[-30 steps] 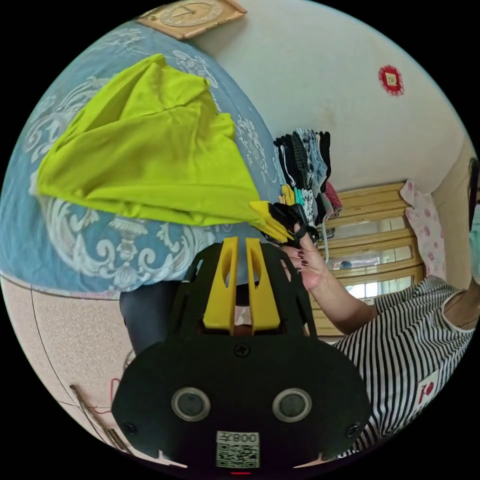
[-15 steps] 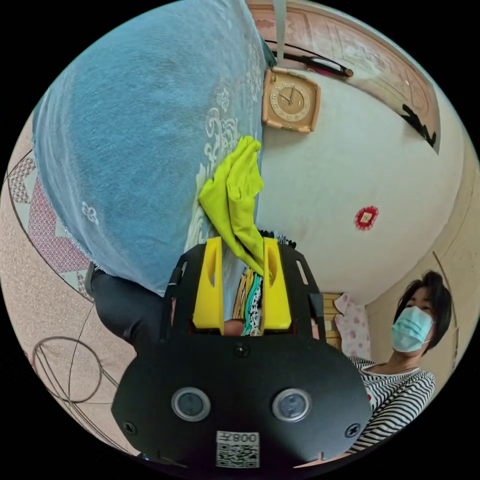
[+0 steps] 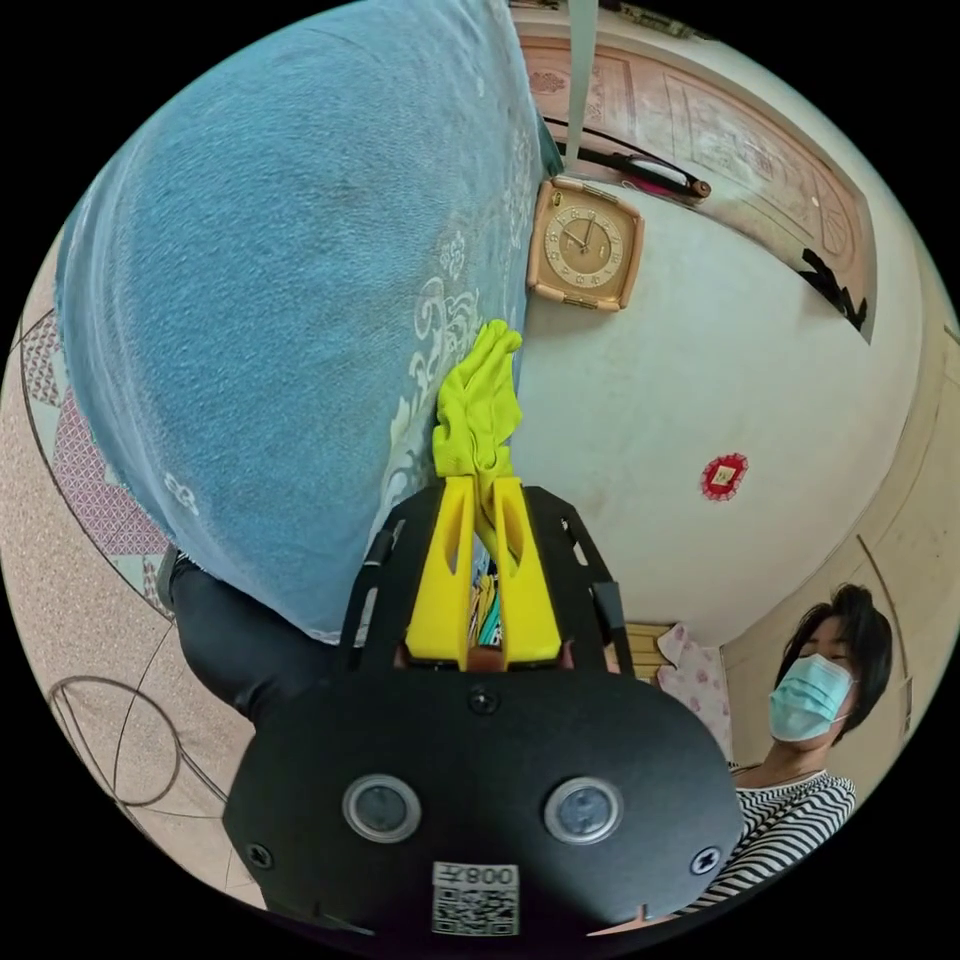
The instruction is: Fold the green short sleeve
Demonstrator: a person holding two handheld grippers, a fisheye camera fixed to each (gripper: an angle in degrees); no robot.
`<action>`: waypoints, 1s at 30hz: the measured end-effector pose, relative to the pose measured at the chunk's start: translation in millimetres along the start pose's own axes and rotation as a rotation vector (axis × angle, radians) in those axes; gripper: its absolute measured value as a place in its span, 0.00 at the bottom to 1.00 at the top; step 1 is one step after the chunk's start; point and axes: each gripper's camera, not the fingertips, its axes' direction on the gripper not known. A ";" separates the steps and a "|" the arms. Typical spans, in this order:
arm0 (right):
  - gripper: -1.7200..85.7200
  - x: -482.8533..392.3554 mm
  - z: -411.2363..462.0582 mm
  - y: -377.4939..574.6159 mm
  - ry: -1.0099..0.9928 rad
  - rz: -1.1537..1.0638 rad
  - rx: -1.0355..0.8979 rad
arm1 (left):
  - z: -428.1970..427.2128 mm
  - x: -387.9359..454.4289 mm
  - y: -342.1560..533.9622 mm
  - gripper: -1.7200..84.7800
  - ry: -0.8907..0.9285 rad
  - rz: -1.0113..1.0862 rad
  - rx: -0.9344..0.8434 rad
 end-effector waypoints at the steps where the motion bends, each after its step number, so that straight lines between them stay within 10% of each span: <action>1: 0.05 6.0 -6.1 4.3 0.017 0.005 0.006 | 1.7 3.2 4.0 0.06 -0.015 0.008 -0.002; 30: 0.04 90.8 -254.4 328.7 0.176 -0.147 0.225 | 112.0 68.9 241.5 0.05 0.078 0.223 -0.433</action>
